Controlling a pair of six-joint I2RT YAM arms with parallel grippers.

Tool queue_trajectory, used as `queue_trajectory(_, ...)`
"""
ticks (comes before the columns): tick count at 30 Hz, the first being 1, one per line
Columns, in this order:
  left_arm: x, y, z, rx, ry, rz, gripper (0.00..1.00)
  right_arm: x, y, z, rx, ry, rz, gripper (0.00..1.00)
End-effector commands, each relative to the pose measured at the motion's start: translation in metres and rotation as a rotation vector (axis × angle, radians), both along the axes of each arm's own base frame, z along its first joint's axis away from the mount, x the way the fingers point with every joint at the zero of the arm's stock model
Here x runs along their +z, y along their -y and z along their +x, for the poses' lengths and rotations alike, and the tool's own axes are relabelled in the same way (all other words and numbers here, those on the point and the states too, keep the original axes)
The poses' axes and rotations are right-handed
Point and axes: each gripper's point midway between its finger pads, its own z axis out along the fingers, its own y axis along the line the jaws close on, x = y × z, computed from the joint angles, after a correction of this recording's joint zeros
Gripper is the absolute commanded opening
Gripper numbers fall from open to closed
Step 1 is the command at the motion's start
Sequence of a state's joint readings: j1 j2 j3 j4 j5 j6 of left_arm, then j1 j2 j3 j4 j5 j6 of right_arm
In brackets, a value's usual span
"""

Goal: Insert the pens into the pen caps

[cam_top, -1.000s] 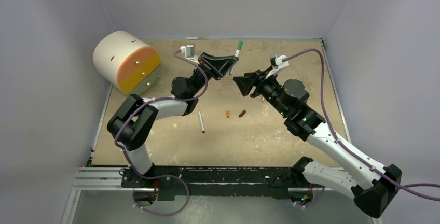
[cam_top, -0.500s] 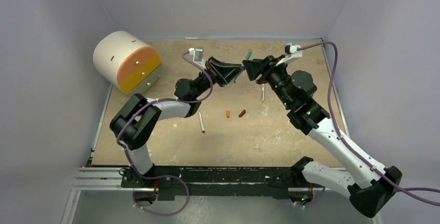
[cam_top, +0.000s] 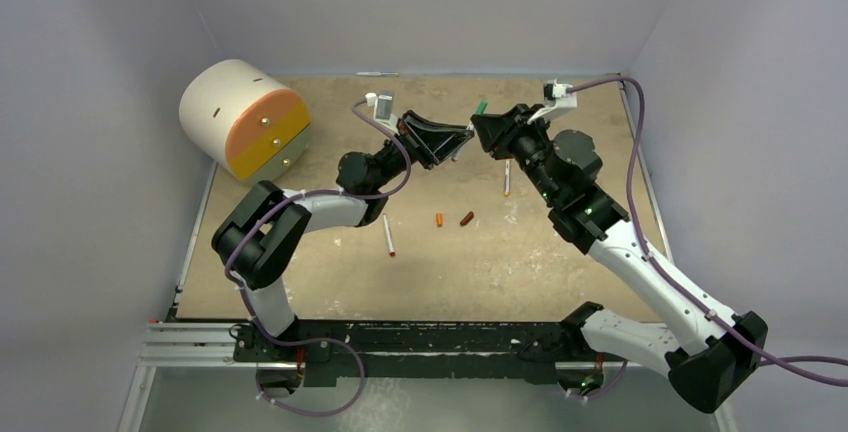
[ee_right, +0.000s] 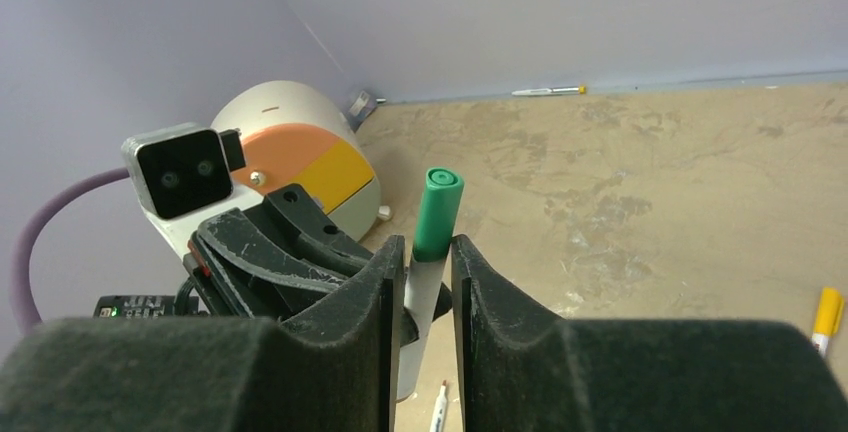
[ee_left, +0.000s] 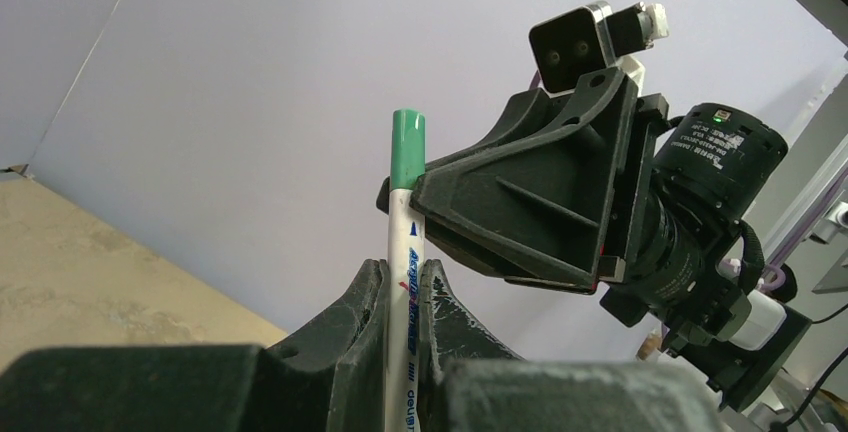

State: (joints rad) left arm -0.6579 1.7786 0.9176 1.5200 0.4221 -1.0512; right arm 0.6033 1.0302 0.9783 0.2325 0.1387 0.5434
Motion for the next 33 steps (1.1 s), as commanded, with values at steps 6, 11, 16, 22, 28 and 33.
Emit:
queue_trajectory(6,0.055,-0.014,-0.042,-0.044,0.252,-0.123,0.00,0.020,-0.001,0.009,-0.007,0.012,0.031,0.37)
queue_trajectory(11,0.050,-0.013,-0.038,-0.036,0.238,-0.118,0.00,0.021,-0.004,0.008,0.013,0.019,0.041,0.17)
queue_trajectory(16,0.044,-0.012,-0.033,-0.022,0.215,-0.108,0.13,0.026,0.002,0.010,-0.010,0.029,0.019,0.00)
queue_trajectory(22,0.018,-0.041,-0.010,0.041,0.144,-0.067,0.46,0.018,0.028,0.039,-0.085,-0.026,-0.145,0.00)
queue_trajectory(28,-0.014,-0.087,0.005,0.164,0.057,-0.001,0.52,-0.071,0.058,0.089,-0.130,-0.240,-0.328,0.00)
queue_trajectory(33,-0.028,-0.090,0.005,0.215,0.038,0.087,0.52,-0.156,0.058,0.104,-0.119,-0.417,-0.430,0.00)
